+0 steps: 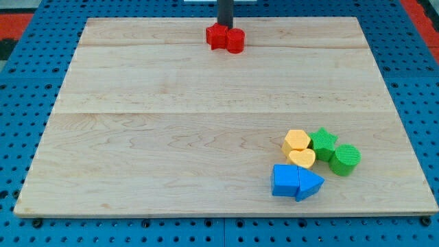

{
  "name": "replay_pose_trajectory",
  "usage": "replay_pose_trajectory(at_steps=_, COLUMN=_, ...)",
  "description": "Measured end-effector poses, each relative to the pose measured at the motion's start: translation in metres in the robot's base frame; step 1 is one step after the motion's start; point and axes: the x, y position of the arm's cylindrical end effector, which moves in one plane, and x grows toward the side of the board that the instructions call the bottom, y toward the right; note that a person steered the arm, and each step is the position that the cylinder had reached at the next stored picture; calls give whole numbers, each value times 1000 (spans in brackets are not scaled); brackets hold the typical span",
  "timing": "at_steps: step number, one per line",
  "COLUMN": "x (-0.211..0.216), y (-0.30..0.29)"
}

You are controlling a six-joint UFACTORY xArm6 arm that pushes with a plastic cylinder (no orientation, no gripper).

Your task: Push the red circle towards center

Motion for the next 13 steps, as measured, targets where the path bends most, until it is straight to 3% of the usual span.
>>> replay_pose_trajectory(at_steps=5, x=33, y=61)
replay_pose_trajectory(at_steps=7, x=124, y=36)
replay_pose_trajectory(at_steps=13, x=94, y=-9)
